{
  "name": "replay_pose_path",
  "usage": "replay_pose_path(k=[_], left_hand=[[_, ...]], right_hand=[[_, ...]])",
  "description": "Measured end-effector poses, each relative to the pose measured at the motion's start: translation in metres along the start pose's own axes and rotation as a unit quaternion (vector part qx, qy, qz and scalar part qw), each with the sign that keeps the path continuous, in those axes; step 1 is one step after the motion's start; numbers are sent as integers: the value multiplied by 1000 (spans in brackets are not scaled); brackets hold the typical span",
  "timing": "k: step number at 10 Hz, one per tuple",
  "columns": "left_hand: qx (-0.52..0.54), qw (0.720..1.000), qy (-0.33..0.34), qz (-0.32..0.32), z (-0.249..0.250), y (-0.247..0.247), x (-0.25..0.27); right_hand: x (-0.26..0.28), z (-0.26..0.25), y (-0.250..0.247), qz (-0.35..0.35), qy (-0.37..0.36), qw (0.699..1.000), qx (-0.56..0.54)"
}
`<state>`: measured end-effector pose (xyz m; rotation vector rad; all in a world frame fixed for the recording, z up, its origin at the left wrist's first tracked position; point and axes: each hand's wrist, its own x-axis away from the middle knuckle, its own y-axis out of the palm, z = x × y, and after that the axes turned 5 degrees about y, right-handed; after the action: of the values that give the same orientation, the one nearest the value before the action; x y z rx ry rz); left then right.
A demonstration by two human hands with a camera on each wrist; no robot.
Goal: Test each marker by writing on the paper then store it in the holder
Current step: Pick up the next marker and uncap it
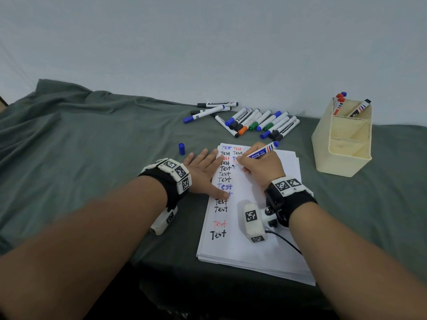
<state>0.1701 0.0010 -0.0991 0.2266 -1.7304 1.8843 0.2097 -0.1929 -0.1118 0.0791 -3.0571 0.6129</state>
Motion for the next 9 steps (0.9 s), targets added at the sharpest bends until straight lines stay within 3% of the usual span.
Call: replay_pose_path(k=[7,9], left_hand=[[3,1000,2,-2,-2,1,-3],[1,1000,5,3,-3,2,-4]], right_hand=[[-4,2,0,21,15,1000,8],[-4,8,-5,46,34,992,-108]])
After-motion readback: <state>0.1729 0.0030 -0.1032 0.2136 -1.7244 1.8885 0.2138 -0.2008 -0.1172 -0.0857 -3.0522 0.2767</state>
